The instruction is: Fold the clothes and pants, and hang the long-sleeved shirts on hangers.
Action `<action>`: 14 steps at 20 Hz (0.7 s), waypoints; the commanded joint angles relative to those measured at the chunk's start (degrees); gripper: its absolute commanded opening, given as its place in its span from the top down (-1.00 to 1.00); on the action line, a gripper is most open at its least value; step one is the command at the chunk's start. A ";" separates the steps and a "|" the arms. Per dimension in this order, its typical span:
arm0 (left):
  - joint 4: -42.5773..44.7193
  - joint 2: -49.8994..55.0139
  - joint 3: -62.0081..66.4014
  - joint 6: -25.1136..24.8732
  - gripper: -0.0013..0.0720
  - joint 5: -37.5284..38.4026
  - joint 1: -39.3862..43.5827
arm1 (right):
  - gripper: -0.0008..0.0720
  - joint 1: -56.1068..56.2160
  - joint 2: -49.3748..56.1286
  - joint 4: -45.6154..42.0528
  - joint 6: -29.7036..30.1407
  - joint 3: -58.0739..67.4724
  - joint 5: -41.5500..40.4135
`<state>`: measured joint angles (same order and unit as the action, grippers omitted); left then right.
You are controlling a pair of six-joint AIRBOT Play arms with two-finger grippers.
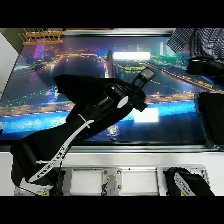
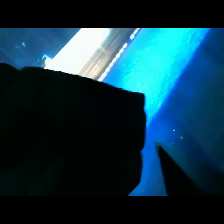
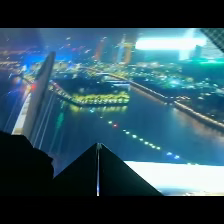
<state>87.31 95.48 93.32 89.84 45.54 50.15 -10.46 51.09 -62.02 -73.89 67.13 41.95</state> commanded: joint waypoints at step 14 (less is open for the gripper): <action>-15.21 -33.88 -55.67 16.28 -0.82 12.09 -46.36 | 0.90 -10.10 -4.50 1.40 -2.64 -4.02 15.56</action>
<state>79.00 66.74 49.93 107.57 58.94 11.88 -20.47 46.65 -62.17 -76.53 64.73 56.69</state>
